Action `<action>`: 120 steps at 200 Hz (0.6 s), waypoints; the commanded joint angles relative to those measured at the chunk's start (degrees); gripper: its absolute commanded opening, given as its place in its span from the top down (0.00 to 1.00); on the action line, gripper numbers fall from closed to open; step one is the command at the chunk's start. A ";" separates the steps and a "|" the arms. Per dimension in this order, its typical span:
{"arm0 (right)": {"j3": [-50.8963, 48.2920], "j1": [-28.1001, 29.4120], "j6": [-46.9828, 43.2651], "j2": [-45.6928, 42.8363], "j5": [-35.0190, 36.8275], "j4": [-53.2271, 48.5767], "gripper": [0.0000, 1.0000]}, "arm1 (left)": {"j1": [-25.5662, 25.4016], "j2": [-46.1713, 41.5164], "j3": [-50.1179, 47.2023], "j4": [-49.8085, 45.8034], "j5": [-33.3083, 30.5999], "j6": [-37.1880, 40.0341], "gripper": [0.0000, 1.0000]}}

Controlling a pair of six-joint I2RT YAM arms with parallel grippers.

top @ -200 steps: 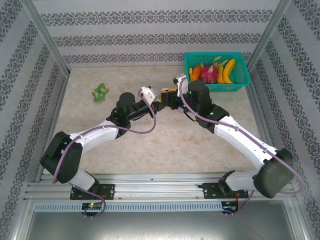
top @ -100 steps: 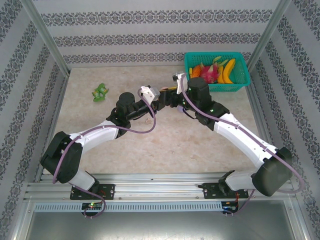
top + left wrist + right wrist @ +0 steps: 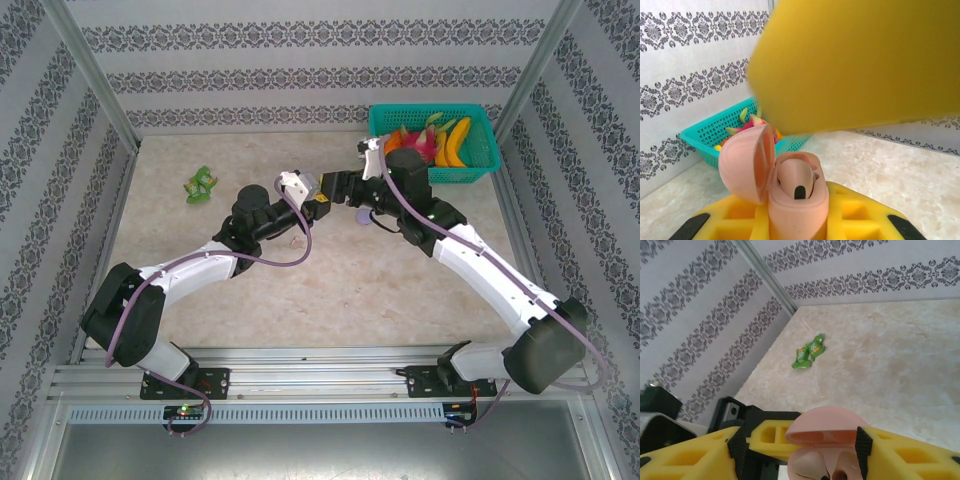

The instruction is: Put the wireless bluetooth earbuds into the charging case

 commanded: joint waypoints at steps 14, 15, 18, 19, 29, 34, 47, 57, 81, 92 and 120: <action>0.99 -1.19 4.48 -7.72 0.69 0.89 0.35 | 0.20 -1.78 -2.83 5.99 -2.25 -0.51 1.00; 0.84 -1.21 4.55 -7.90 0.84 0.83 0.35 | 0.25 -1.89 -2.93 6.01 -2.35 -0.51 1.00; 0.57 -1.31 4.75 -8.48 1.18 0.71 0.35 | 0.37 -2.06 -3.14 6.10 -2.45 -0.52 1.00; 0.46 -1.32 4.86 -8.54 1.30 0.61 0.35 | 0.42 -2.08 -3.18 6.11 -2.49 -0.52 1.00; -0.23 -1.41 5.32 -9.95 2.89 -0.73 0.34 | 0.88 -3.03 -3.97 6.20 -2.94 -0.47 1.00; -0.33 -1.47 5.47 -10.33 3.84 -2.06 0.34 | 1.07 -3.47 -4.44 6.14 -3.02 -0.43 1.00; -0.81 -1.45 5.67 -10.71 6.15 -4.95 0.34 | 1.97 -5.27 -5.63 6.16 -3.69 -0.35 1.00; -1.13 -1.51 6.63 -10.16 8.19 -7.32 0.34 | 2.63 -6.80 -6.80 6.29 -4.40 -0.34 1.00; -1.42 -1.40 10.84 -6.35 12.60 -13.85 0.35 | 4.43 -10.63 -9.57 6.20 -6.46 -0.38 1.00; -2.18 -0.97 12.80 -4.02 13.81 -14.74 0.36 | 5.41 -12.18 -10.89 6.37 -7.32 -0.59 1.00; -2.11 2.60 19.02 3.35 20.55 -17.83 0.37 | 8.01 -14.96 -13.76 7.66 -9.35 -2.23 1.00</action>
